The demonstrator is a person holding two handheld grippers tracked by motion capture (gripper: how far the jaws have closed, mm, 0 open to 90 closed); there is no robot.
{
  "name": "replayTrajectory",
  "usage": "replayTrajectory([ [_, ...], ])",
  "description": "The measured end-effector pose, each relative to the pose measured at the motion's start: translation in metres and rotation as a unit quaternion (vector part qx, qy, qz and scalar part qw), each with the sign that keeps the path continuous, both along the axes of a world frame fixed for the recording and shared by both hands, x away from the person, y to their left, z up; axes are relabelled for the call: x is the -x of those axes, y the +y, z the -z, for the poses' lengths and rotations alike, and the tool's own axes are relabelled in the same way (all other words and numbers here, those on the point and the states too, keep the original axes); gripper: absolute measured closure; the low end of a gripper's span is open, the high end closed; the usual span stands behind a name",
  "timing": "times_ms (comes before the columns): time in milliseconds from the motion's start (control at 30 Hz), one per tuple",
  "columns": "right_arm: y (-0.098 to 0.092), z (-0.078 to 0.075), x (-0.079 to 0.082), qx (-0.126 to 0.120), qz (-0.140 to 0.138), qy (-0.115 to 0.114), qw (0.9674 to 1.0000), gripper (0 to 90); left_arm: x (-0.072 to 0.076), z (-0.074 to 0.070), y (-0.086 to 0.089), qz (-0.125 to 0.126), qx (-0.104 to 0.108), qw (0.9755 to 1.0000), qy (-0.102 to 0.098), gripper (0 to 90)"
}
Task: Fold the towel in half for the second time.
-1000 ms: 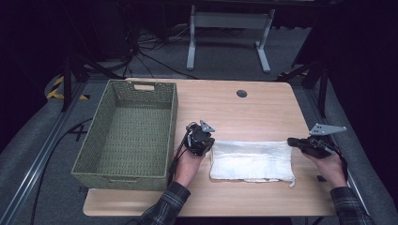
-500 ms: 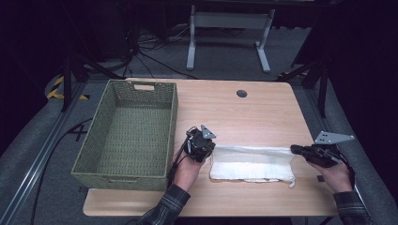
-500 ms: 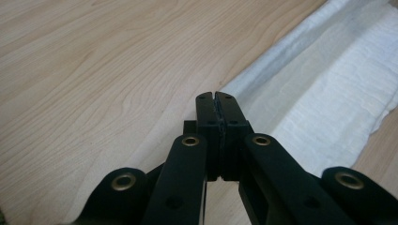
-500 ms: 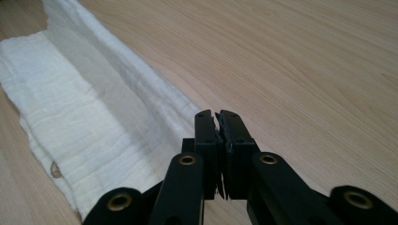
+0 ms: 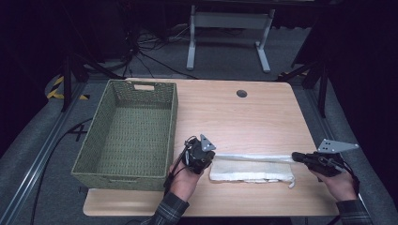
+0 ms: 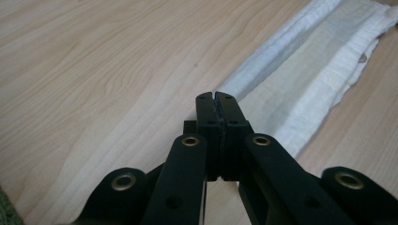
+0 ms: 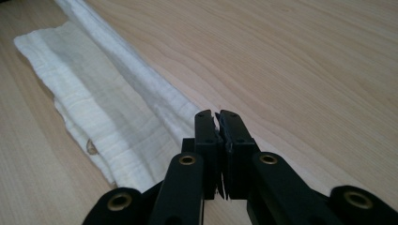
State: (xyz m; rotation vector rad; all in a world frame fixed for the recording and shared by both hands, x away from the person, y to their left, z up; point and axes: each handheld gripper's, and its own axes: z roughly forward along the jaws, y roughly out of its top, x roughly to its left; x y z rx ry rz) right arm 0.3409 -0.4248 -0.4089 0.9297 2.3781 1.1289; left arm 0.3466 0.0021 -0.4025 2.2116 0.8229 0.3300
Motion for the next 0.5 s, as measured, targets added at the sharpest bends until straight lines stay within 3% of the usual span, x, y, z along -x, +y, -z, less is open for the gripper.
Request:
replayTrajectory([
  [500,0.001,0.009,0.023,0.002,-0.011,0.019,0.9998,86.9,0.017,0.017,0.001,0.010,-0.008,0.9996,0.025,89.7],
])
